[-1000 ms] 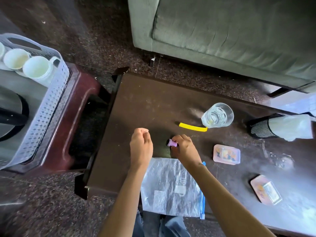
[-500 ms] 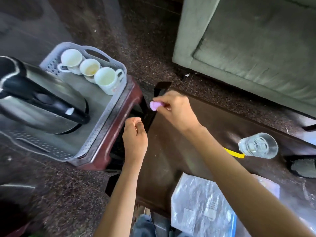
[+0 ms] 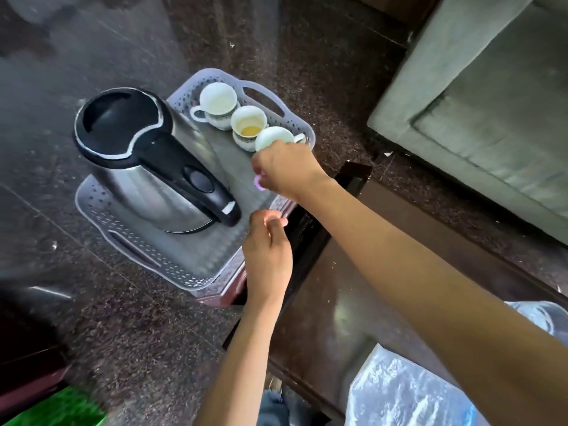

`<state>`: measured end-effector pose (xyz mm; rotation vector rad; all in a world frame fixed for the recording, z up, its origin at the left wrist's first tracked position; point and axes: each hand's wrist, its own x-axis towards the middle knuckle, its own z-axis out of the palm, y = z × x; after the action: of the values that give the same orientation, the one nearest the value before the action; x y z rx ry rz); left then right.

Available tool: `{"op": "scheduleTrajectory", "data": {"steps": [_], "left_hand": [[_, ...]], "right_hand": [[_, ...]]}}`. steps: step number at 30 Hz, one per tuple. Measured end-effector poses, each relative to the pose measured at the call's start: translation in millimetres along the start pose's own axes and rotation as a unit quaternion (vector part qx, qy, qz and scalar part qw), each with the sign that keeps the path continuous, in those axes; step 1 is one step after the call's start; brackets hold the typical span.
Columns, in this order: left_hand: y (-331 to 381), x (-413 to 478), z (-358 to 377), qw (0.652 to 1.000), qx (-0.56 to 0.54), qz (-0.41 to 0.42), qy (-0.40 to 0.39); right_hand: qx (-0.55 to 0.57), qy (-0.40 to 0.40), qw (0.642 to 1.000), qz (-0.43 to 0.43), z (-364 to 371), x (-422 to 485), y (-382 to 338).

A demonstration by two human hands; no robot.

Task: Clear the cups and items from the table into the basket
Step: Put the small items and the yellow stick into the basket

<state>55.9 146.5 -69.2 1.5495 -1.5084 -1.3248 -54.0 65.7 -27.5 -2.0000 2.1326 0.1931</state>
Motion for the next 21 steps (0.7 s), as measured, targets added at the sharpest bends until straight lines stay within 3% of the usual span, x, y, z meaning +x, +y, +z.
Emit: {"op": "scheduleTrajectory", "data": {"steps": [4, 9, 11, 14, 18, 21], "left_hand": [[0.2, 3.5, -1.2, 1.0, 0.008, -0.014, -0.014], [3.7, 5.4, -4.1, 1.0, 0.0, -0.015, -0.024], [3.0, 5.1, -3.7, 1.0, -0.003, -0.013, -0.022], [3.8, 2.1, -0.9, 1.0, -0.009, -0.012, -0.021], [7.8, -7.2, 8.0, 1.0, -0.007, 0.004, -0.021], [9.3, -24.2, 24.0, 0.999, 0.004, 0.014, -0.043]], "right_hand": [[-0.107, -0.029, 0.994, -0.017, 7.5, 8.8, -9.0], [-0.128, -0.031, 0.991, -0.008, 9.8, 11.1, -11.9], [-0.079, -0.034, 0.996, -0.002, 7.1, 6.5, -8.2], [0.086, -0.004, 0.995, 0.051, -0.5, -9.9, 9.5], [0.229, 0.16, 0.953, 0.117, 6.1, -52.8, 47.3], [0.279, 0.184, 0.923, 0.191, 39.6, -100.3, 80.9]]}}
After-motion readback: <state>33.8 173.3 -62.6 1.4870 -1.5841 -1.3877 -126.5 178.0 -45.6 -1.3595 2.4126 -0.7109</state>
